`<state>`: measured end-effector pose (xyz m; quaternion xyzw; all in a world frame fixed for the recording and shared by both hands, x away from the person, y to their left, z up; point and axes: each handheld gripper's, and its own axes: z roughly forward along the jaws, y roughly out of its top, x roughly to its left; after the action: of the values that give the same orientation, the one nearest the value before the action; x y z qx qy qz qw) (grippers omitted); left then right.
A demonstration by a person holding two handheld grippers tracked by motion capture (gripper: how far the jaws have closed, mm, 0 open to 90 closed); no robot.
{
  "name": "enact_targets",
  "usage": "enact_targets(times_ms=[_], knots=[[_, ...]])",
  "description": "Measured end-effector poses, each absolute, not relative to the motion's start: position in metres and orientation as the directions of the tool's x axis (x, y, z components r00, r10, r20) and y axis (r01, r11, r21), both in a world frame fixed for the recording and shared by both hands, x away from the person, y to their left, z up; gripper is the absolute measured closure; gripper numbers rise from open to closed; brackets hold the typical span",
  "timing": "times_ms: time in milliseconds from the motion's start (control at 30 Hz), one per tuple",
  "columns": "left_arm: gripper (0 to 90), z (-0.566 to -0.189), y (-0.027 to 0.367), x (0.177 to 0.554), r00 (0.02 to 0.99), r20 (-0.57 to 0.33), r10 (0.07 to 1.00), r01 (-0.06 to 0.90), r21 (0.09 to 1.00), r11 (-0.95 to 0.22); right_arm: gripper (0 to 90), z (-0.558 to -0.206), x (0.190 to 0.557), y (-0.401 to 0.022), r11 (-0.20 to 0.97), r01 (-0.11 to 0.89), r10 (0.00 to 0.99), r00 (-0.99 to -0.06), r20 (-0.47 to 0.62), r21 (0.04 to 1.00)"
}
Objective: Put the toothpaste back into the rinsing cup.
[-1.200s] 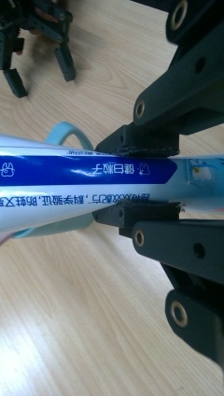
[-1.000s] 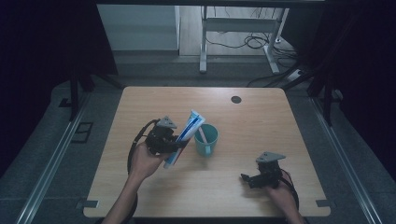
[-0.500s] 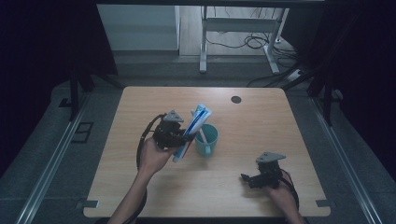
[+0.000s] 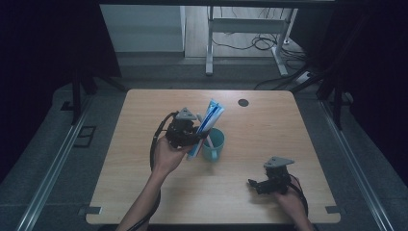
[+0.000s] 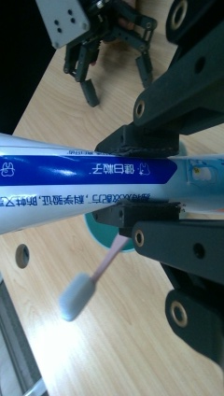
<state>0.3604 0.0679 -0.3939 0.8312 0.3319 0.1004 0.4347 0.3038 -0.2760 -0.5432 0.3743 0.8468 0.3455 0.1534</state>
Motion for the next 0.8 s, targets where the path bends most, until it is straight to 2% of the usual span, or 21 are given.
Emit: enact_targets(times_ms=[800], knots=[[71.8, -0.387, 0.037, 0.386, 0.728, -0.106, 0.677, 0.438, 0.832, -0.341, 0.0, -0.543, 0.304, -0.276, 0.481, 0.528, 0.740, -0.673, -0.001, 0.700]])
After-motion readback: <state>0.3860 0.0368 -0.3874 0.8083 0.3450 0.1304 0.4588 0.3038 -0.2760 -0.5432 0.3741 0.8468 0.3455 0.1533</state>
